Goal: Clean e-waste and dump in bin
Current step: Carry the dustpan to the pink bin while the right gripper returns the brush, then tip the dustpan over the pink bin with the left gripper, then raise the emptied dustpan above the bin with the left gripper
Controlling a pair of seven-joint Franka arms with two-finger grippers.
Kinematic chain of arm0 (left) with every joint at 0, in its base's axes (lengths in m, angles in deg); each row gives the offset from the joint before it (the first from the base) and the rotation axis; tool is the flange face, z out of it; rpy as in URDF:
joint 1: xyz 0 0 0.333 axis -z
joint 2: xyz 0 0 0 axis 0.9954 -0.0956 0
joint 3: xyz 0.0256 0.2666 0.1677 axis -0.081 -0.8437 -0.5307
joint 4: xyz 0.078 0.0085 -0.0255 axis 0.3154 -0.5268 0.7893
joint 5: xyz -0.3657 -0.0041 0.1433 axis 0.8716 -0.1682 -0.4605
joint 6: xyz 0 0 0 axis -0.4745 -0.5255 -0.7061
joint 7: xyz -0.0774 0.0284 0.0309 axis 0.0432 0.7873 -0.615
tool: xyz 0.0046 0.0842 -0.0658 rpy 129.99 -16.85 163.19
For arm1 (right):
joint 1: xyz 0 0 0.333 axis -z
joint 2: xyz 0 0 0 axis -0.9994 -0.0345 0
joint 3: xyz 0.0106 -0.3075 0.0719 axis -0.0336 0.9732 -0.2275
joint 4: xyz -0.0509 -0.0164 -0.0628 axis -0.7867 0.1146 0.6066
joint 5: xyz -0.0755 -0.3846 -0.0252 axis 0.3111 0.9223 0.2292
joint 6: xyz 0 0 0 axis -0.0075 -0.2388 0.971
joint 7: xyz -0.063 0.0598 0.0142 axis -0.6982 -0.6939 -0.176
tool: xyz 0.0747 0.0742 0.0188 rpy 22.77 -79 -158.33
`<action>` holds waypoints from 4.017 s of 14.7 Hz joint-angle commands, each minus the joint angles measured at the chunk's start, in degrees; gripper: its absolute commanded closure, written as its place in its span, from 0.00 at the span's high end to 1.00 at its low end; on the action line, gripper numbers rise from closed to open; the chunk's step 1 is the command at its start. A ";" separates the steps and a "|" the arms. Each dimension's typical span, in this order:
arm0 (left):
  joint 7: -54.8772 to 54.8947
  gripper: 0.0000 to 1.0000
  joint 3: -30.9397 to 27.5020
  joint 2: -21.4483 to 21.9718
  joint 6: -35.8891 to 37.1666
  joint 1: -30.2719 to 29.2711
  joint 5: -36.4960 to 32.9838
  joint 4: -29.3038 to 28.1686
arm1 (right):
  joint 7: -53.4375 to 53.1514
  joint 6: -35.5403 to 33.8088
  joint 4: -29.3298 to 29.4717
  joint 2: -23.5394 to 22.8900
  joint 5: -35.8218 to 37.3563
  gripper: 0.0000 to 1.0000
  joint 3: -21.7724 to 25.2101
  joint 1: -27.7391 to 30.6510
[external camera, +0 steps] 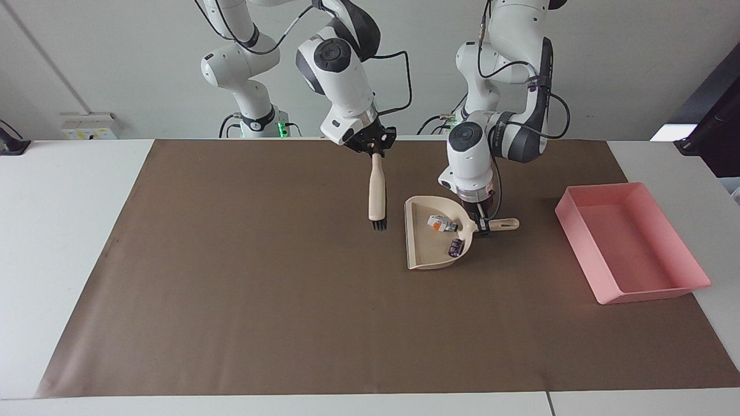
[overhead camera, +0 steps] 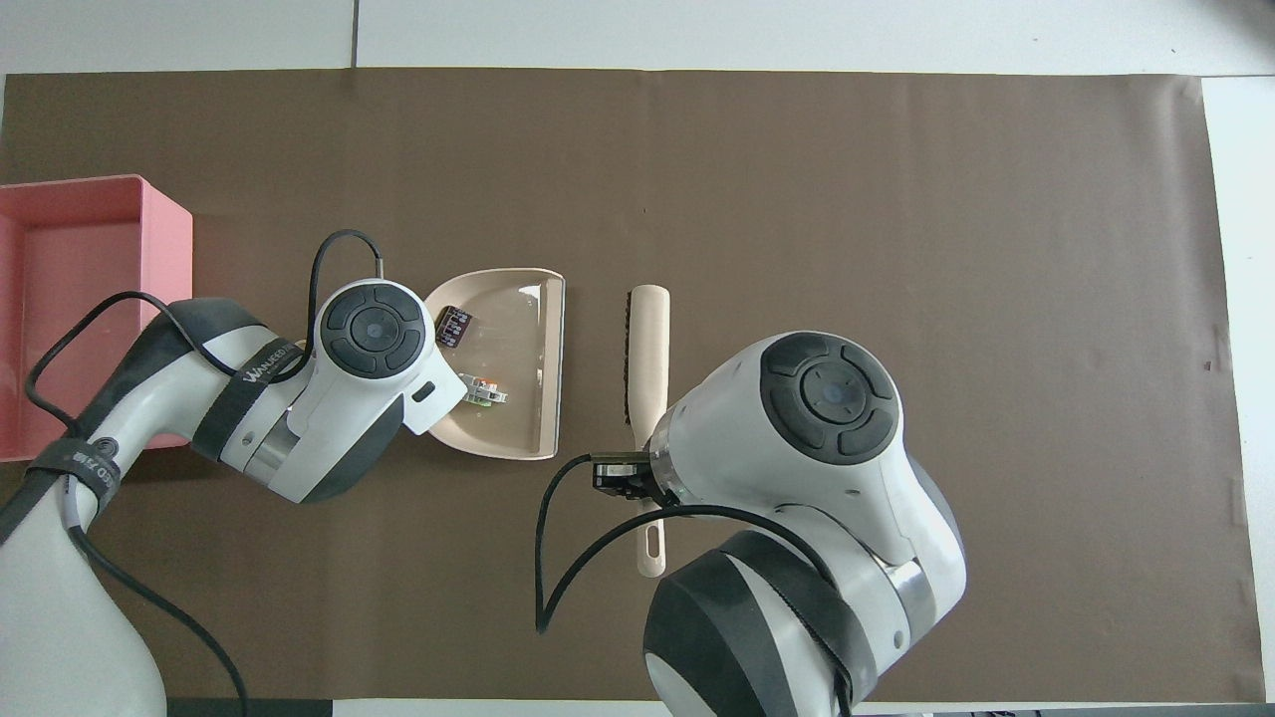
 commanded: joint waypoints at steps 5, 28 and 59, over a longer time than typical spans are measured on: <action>18.30 0.02 -0.05 4.14 7.53 -9.83 7.03 6.20 | 16.21 -12.89 -1.32 5.22 9.57 0.00 -0.64 22.49; 30.76 0.00 -2.95 -3.94 10.36 -40.25 -10.59 28.01 | 45.32 12.86 -24.71 3.29 18.11 0.02 -0.73 43.61; 13.23 0.00 -0.22 1.86 20.46 -27.69 -24.82 24.67 | 24.93 -17.37 21.09 -2.34 17.23 1.00 -1.35 40.10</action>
